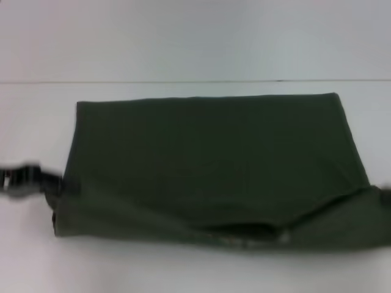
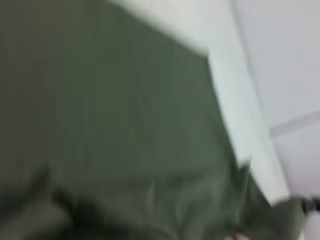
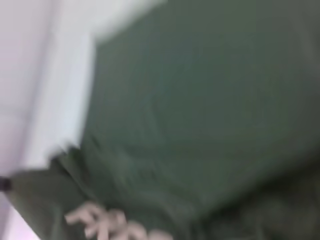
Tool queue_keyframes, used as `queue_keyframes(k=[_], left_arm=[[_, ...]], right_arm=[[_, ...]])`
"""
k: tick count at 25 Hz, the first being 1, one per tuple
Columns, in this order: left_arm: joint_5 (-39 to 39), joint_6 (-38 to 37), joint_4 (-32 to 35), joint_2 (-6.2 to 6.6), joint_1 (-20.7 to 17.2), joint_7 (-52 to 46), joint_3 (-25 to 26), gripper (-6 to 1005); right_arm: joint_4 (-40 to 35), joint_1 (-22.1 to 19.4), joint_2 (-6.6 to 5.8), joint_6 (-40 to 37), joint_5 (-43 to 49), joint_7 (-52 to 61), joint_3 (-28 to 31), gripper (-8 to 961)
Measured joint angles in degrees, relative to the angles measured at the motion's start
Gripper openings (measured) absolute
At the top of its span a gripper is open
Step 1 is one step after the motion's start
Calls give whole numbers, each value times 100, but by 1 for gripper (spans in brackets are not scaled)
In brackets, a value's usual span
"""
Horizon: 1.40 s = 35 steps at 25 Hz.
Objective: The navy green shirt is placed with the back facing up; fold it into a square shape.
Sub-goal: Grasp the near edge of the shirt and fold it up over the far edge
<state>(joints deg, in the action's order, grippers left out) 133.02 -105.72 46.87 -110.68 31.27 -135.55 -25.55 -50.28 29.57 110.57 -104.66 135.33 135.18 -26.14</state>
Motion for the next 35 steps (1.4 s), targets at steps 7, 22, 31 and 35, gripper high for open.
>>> queue_keyframes(k=[7, 22, 31, 35], left_arm=[[11, 1908, -366, -58, 754, -435, 140, 0], [10, 4462, -825, -290, 1124, -959, -988, -1], [48, 4818, -854, -299, 1281, -962, -1063, -1], [54, 4979, -868, -330, 1287, -972, -1068, 0]], right_arm=[[461, 588, -6, 2198, -392, 53, 120, 35], [1372, 1505, 433, 5602, -376, -140, -1127, 35], [1907, 1776, 520, 6728, -401, -143, -1389, 43], [2065, 1923, 523, 6959, -386, -178, -1418, 56]])
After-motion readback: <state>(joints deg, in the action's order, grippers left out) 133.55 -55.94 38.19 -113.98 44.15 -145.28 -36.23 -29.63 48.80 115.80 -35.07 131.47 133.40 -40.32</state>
